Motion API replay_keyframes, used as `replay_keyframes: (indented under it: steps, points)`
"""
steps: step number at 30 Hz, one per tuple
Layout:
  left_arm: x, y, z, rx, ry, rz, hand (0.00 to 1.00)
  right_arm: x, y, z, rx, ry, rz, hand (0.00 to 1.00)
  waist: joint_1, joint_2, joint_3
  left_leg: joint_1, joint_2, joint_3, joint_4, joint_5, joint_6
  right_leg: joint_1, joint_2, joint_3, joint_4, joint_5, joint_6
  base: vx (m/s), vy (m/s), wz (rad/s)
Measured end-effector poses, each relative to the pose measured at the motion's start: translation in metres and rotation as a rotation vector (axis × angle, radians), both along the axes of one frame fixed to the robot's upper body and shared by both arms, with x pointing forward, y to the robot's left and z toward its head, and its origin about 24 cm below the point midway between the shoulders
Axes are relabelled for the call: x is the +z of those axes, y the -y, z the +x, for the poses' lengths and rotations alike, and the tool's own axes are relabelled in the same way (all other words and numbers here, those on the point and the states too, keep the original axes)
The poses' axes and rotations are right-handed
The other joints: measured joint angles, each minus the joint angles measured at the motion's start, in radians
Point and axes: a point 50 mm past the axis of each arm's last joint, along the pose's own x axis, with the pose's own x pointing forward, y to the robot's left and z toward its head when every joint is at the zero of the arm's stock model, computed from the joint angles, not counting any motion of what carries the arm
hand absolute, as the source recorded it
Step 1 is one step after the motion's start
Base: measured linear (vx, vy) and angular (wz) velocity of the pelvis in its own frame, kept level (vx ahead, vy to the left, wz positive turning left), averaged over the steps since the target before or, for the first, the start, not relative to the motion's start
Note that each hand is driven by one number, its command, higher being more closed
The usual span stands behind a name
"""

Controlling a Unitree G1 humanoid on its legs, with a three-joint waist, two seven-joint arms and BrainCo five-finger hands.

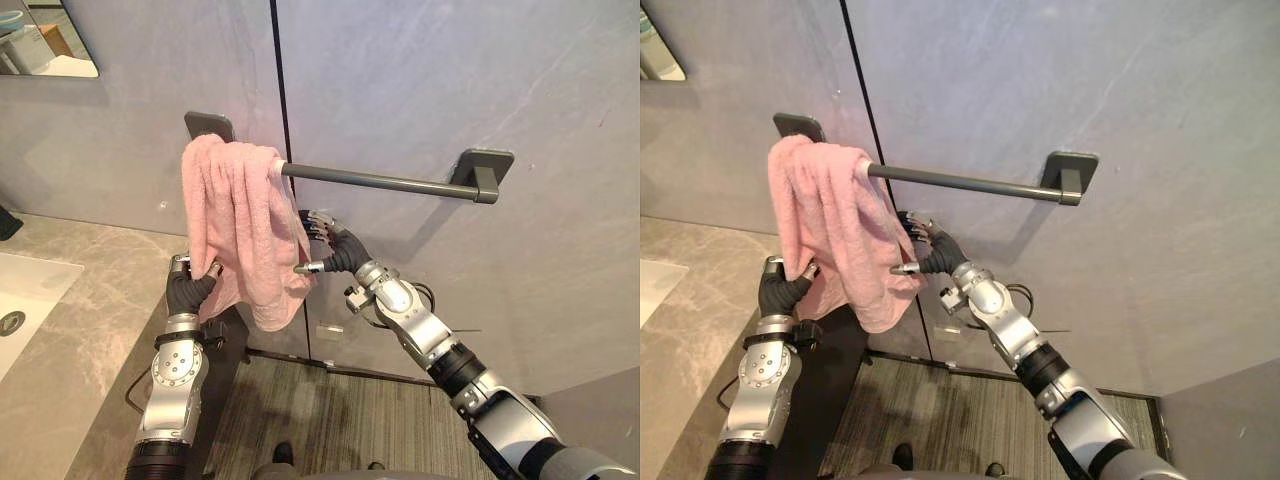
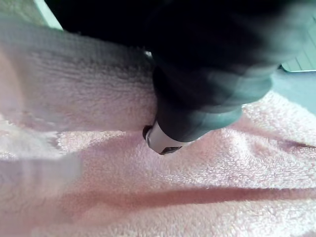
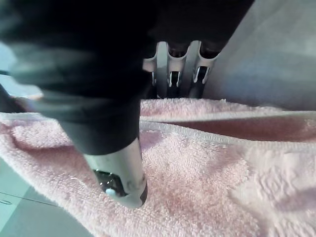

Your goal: Organize washtable

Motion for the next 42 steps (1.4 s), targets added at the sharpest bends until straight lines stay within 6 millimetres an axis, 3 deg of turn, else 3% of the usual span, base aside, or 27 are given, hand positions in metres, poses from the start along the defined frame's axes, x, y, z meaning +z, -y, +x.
replay_keyframes:
  steps: [4,15,29,34,38,42]
  points:
    - [0.001,0.000,0.001,-0.001,0.005,-0.010,1.00,0.005,-0.002,0.002,0.005,0.012,0.002,1.00,0.020,-0.001,0.001,-0.003,0.006,-0.003,0.000,0.002,-0.003,-0.002,0.006,-0.002,0.001,-0.002,-0.003,0.00,-0.008,0.00]
    - [0.003,0.000,0.003,-0.002,0.015,-0.010,1.00,0.005,0.002,0.004,-0.007,-0.003,0.020,1.00,0.019,-0.024,0.008,-0.001,0.005,-0.001,0.000,0.002,-0.003,-0.002,0.005,0.001,0.003,-0.002,-0.003,0.00,0.000,0.00]
    - [0.003,-0.001,0.002,0.002,0.016,-0.010,1.00,0.006,0.013,0.008,-0.031,-0.004,0.031,1.00,0.017,-0.025,0.009,0.005,0.005,0.007,0.000,0.002,-0.003,-0.002,0.004,0.007,0.008,-0.003,-0.004,0.00,0.000,0.00]
    - [0.005,-0.005,0.001,0.024,0.023,-0.014,1.00,0.005,0.038,0.000,-0.090,0.002,0.090,1.00,0.014,-0.025,0.015,0.018,0.005,0.020,-0.001,0.001,-0.003,-0.002,-0.002,0.016,0.022,-0.010,-0.006,-0.01,0.006,-0.05]
    - [0.010,-0.014,-0.005,0.076,0.058,-0.035,1.00,0.007,0.056,-0.007,-0.129,-0.002,0.173,1.00,-0.009,-0.025,0.020,0.021,0.004,0.022,-0.001,0.001,-0.003,-0.004,-0.002,0.021,0.028,-0.013,-0.004,-0.01,0.005,-0.03]
    - [0.015,-0.011,-0.006,0.071,0.084,-0.043,1.00,0.009,0.079,-0.016,-0.185,-0.002,0.282,1.00,-0.015,-0.025,0.021,0.023,0.003,0.024,-0.001,0.001,-0.003,-0.005,-0.003,0.023,0.028,-0.013,-0.004,0.00,0.001,-0.01]
